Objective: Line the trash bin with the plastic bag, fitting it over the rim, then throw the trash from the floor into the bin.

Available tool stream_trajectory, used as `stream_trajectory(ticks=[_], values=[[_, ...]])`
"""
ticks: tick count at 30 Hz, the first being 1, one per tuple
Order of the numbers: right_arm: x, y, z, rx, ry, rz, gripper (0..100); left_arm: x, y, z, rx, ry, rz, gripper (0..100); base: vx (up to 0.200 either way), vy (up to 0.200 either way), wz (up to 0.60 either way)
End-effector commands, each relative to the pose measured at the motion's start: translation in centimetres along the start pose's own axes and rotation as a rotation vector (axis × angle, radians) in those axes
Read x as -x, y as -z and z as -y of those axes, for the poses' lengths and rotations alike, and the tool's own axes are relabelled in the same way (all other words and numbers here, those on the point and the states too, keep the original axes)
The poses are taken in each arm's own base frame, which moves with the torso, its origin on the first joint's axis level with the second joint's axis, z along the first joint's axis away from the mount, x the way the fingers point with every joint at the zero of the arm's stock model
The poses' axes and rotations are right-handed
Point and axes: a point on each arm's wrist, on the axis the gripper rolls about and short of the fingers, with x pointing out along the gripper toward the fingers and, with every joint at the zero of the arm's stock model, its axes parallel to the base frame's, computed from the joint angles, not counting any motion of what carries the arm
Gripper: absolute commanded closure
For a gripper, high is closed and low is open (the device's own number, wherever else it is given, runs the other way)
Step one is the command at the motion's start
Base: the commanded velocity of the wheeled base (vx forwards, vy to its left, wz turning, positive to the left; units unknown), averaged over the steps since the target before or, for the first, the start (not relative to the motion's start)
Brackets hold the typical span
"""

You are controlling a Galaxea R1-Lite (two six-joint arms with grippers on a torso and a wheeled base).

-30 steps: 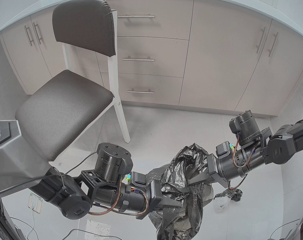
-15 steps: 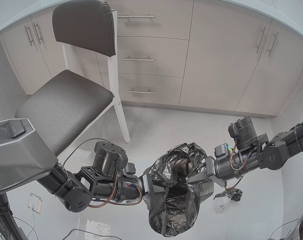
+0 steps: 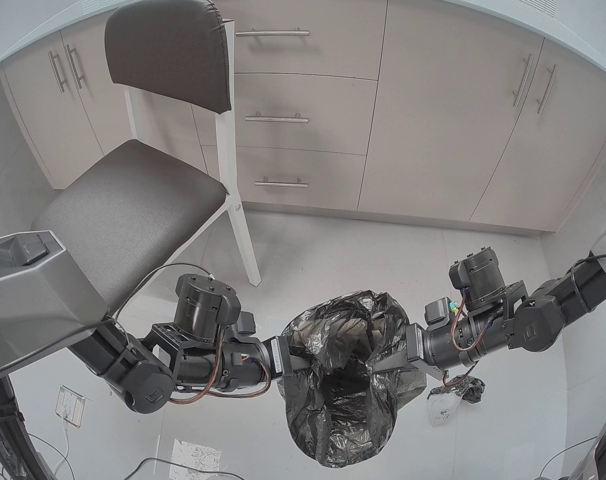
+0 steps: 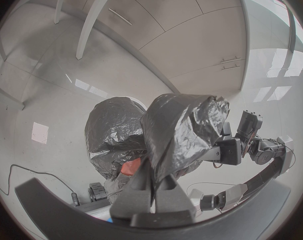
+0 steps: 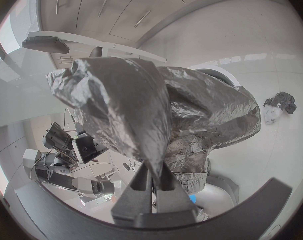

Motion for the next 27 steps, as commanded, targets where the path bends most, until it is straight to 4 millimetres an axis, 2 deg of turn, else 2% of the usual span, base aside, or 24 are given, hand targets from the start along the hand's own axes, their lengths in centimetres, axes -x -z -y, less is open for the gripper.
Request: stream_trajectory(ticks=[1, 6, 11, 21, 27], values=[[-0.6, -0.2, 1.0, -0.019, 0.015, -0.001, 100, -0.4, 0.2, -0.4, 0.002, -0.012, -0.012, 100, 0.0, 0.0, 0.0], [-0.6, -0.4, 1.7, -0.007, 0.009, 0.03, 100, -1.1, 0.8, -0.6, -0.051, -0.06, 0.0, 100, 0.0, 0.0, 0.0], [-1.5, -0.8, 3.6, 0.026, 0.076, 0.08, 100, -2.2, 1.6, -0.8, -0.091, -0.129, 0.018, 100, 0.0, 0.0, 0.0], [-2.8, 0.0, 6.4, 0.09, 0.109, 0.126, 100, -2.8, 2.2, -1.4, -0.1, -0.15, -0.008, 100, 0.0, 0.0, 0.0], [-2.7, 1.0, 7.0, 0.074, 0.133, 0.111, 100, -3.3, 2.8, -1.9, -0.114, -0.166, -0.034, 100, 0.0, 0.0, 0.0]])
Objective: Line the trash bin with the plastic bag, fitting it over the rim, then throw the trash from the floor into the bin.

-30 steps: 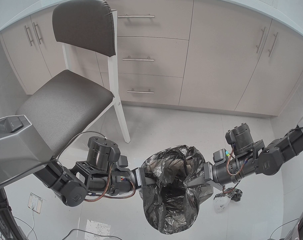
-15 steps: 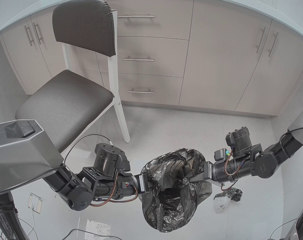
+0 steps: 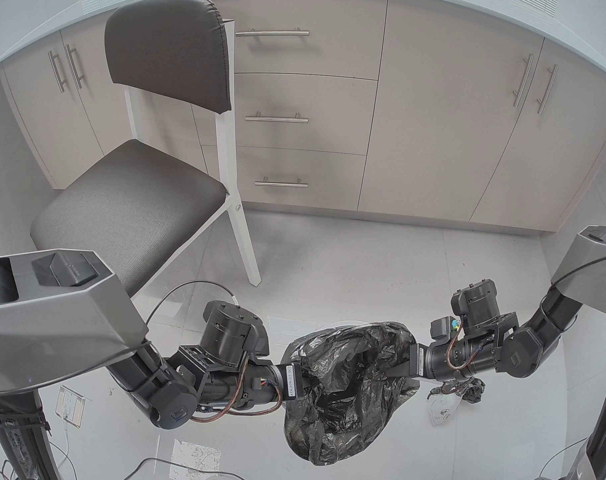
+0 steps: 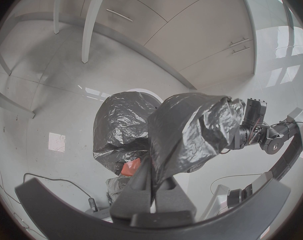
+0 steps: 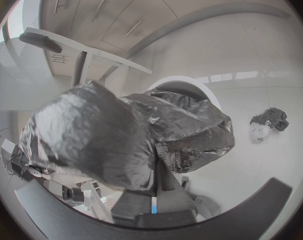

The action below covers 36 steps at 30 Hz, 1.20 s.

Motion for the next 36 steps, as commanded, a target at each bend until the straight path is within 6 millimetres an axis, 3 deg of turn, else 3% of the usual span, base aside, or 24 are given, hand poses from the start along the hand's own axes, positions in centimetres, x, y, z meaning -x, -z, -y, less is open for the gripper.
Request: stream_trajectory(ticks=[1, 6, 26, 36], values=[[-0.3, 1.1, 0.8, -0.016, 0.038, -0.019, 100, -0.7, 0.7, -0.5, -0.002, -0.02, -0.027, 100, 0.0, 0.0, 0.0], [-1.0, 2.4, 1.8, 0.011, 0.148, 0.037, 100, -1.0, 0.9, -0.9, 0.003, -0.038, -0.031, 100, 0.0, 0.0, 0.0], [-2.1, 2.9, 3.7, 0.012, 0.369, 0.122, 100, -2.0, 1.6, -1.8, -0.018, -0.039, -0.031, 100, 0.0, 0.0, 0.0], [-2.4, 1.9, 5.0, 0.036, 0.439, 0.161, 100, -3.2, -2.2, -0.6, 0.025, 0.036, 0.111, 100, 0.0, 0.0, 0.0]])
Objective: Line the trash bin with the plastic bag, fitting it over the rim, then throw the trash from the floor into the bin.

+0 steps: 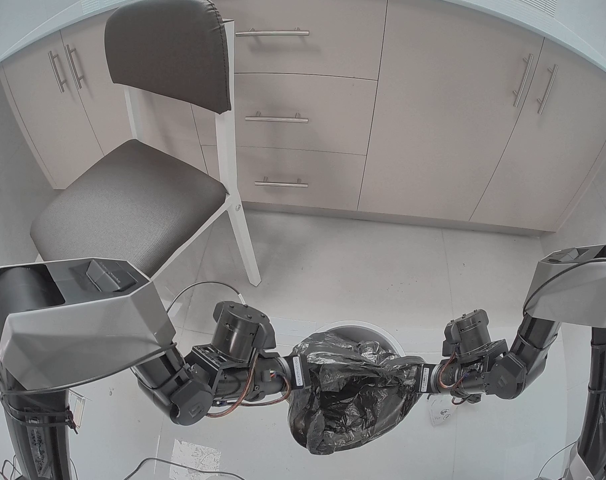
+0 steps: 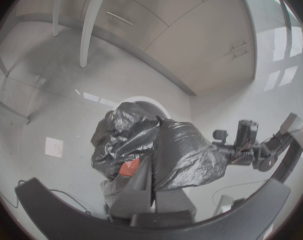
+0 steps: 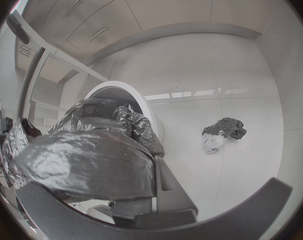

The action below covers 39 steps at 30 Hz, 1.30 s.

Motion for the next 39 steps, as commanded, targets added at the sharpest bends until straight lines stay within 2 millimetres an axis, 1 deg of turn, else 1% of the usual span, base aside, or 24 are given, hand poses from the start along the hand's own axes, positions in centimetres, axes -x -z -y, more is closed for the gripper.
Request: stream_trajectory(ticks=[1, 4, 6, 9, 16, 21, 23, 28, 30, 39], values=[[-0.4, -0.4, 0.5, -0.005, 0.011, 0.01, 100, -0.7, -1.6, 0.5, 0.039, 0.025, 0.05, 100, 0.0, 0.0, 0.0], [-0.4, -0.6, 0.5, -0.009, 0.011, 0.018, 100, -0.7, -1.8, 0.3, 0.044, 0.024, 0.054, 100, 0.0, 0.0, 0.0], [-0.6, -1.6, 0.5, -0.02, 0.015, 0.055, 100, -0.6, -2.3, 0.0, 0.056, 0.02, 0.069, 100, 0.0, 0.0, 0.0], [-0.8, -2.2, 0.6, -0.03, 0.017, 0.078, 100, -0.7, -2.9, -0.3, 0.064, 0.018, 0.086, 100, 0.0, 0.0, 0.0], [-1.2, -2.8, 1.0, -0.043, 0.012, 0.117, 100, -1.0, -3.8, -0.3, 0.089, 0.031, 0.11, 100, 0.0, 0.0, 0.0], [-1.6, -2.8, 1.2, -0.045, 0.004, 0.142, 100, -1.4, -3.6, -0.9, 0.098, 0.017, 0.103, 100, 0.0, 0.0, 0.0], [-1.6, -2.8, 1.4, -0.042, 0.001, 0.159, 100, -2.0, -3.4, -1.6, 0.107, 0.001, 0.094, 100, 0.0, 0.0, 0.0], [-1.8, -2.6, 1.6, -0.045, 0.006, 0.153, 100, -2.2, -3.2, -1.8, 0.103, -0.005, 0.09, 100, 0.0, 0.0, 0.0], [-1.9, -2.8, 2.2, -0.056, 0.019, 0.154, 100, -2.2, -3.3, -2.1, 0.099, -0.016, 0.094, 100, 0.0, 0.0, 0.0], [-1.9, -2.7, 2.1, -0.055, 0.017, 0.155, 100, -2.2, -3.4, -2.4, 0.098, -0.02, 0.097, 100, 0.0, 0.0, 0.0]])
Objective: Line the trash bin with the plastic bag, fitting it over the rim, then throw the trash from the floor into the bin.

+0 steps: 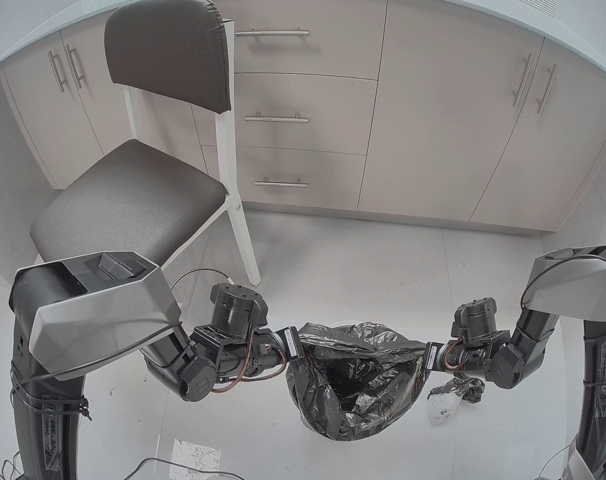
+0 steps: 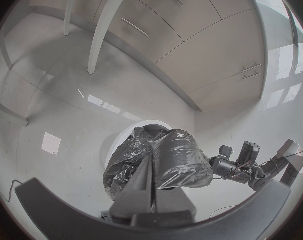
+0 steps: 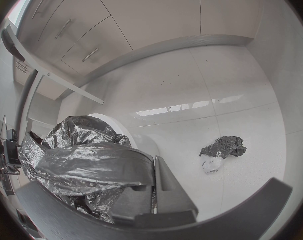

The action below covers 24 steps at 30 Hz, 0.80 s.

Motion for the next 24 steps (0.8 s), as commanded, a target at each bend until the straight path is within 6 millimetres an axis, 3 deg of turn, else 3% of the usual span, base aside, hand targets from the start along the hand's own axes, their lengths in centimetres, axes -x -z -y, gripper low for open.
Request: stream_trajectory(ticks=[1, 5, 6, 10, 16, 20, 24], values=[[0.0, 0.1, -0.1, 0.003, -0.003, -0.002, 100, 0.0, 0.0, -0.1, 0.001, -0.002, -0.001, 100, 0.0, 0.0, 0.0], [0.1, 0.3, -0.2, 0.01, -0.005, -0.008, 100, 0.0, 0.1, -0.1, 0.0, -0.001, -0.002, 100, 0.0, 0.0, 0.0], [0.1, 0.4, -0.3, 0.015, -0.007, -0.009, 0, 0.0, 0.1, -0.1, 0.0, -0.001, -0.002, 100, 0.0, 0.0, 0.0], [0.6, 0.3, -0.4, 0.049, -0.012, -0.003, 0, 0.0, 0.1, -0.1, 0.0, 0.0, 0.0, 100, 0.0, 0.0, 0.0], [4.0, 0.9, -1.2, 0.17, -0.117, 0.026, 0, 0.1, 0.0, -0.1, 0.001, 0.003, 0.005, 100, 0.0, 0.0, 0.0], [6.2, 1.3, -3.6, 0.225, -0.202, 0.033, 0, 0.1, 0.1, 0.0, 0.0, 0.003, 0.003, 100, 0.0, 0.0, 0.0], [7.1, 1.9, -5.7, 0.276, -0.243, 0.012, 0, 0.1, 0.1, 0.0, 0.0, 0.003, 0.003, 100, 0.0, 0.0, 0.0]])
